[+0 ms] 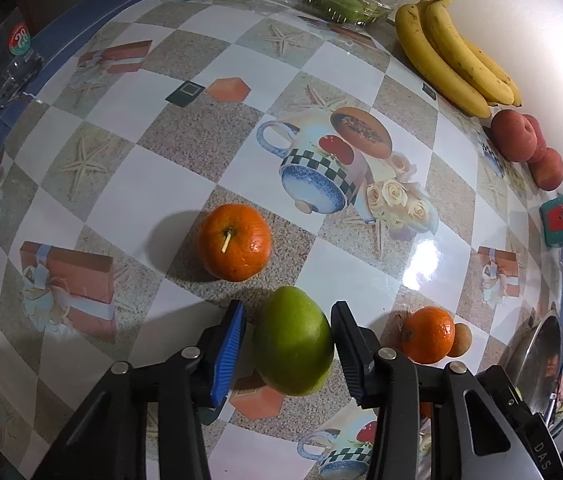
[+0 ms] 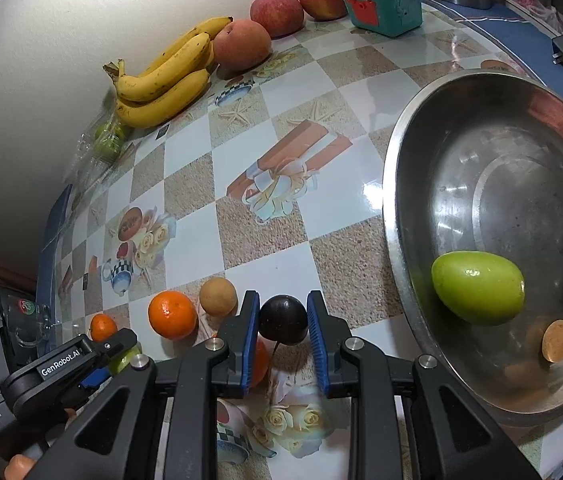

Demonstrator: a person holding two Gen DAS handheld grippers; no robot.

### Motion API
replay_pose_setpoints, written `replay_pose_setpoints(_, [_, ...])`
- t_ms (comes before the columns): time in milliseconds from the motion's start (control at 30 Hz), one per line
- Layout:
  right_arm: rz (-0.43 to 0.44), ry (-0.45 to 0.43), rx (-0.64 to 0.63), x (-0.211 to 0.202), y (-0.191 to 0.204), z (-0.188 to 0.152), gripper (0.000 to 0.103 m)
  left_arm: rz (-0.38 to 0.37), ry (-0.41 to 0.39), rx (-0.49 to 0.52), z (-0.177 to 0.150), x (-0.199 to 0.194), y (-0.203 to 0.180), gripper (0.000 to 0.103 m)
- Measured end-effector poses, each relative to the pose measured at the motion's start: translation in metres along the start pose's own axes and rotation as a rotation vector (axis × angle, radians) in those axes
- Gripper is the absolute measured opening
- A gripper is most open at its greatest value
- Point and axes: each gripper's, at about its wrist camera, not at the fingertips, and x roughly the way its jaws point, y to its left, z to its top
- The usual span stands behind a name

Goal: Organize fruits
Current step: 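Grasp a green mango with the left gripper while the right gripper grasps a dark plum, then carry the mango in the left gripper and the plum in the right gripper over the pan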

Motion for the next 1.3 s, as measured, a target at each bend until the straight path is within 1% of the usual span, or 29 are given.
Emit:
replay_pose_setpoints(67, [-0.003, 0.004, 0.0, 0.0, 0.0, 0.0, 0.025, -0.006, 0.0, 0.004, 0.0, 0.0, -0.001, 0.042])
replay_pose_setpoints(333, [0.004, 0.01, 0.004, -0.001, -0.002, 0.0, 0.025, -0.005, -0.002, 0.016, 0.001, 0.001, -0.004, 0.042])
replay_pose_setpoints(567, [0.015, 0.008, 0.01, -0.005, -0.004, 0.001, 0.025, -0.044, 0.008, 0.006, 0.0, -0.001, -0.003, 0.042])
replay_pose_setpoints(733, [0.028, 0.005, 0.015, -0.009, -0.004, 0.002, 0.025, -0.058, -0.017, 0.014, 0.001, -0.011, -0.008, 0.042])
replay_pose_setpoints(1100, [0.049, -0.007, 0.025, -0.019, -0.009, 0.005, 0.025, -0.112, -0.061, 0.01, 0.0, -0.034, -0.017, 0.041])
replay_pose_setpoints(1300, [0.05, -0.025, 0.031, -0.027, -0.016, 0.008, 0.025, -0.14, -0.071, 0.014, -0.005, -0.043, -0.027, 0.042])
